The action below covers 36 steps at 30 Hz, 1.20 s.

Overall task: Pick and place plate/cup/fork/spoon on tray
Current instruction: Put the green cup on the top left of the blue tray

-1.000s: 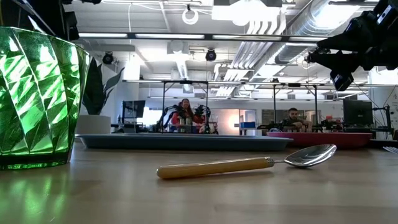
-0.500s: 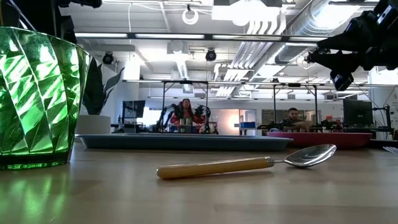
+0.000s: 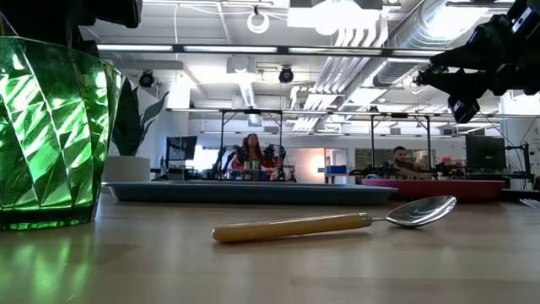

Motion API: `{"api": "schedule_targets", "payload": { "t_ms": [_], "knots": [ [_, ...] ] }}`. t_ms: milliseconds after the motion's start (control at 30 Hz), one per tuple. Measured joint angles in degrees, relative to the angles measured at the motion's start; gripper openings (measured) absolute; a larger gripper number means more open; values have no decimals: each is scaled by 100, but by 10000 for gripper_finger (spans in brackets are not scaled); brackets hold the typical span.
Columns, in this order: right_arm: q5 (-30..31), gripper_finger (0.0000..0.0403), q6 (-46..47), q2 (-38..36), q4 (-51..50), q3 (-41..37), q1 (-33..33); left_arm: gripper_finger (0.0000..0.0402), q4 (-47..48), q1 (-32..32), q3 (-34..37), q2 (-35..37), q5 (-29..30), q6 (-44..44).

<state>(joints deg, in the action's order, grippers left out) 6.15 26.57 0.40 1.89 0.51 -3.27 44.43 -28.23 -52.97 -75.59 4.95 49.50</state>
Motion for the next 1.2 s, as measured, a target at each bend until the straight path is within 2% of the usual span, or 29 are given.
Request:
{"api": "schedule_targets", "payload": {
  "t_ms": [333,700,933,1200],
  "knots": [
    [-4,139,0,0,0,-2,2,101,-71,0,2,-310,22,0],
    [-17,139,0,0,0,-2,1,9,-112,7,2,-479,46,-5],
    [-17,139,0,0,0,-2,0,9,-134,9,0,-479,240,277],
    [-15,139,16,0,0,-1,2,5,-50,243,-508,-479,969,389]
  ]
}}
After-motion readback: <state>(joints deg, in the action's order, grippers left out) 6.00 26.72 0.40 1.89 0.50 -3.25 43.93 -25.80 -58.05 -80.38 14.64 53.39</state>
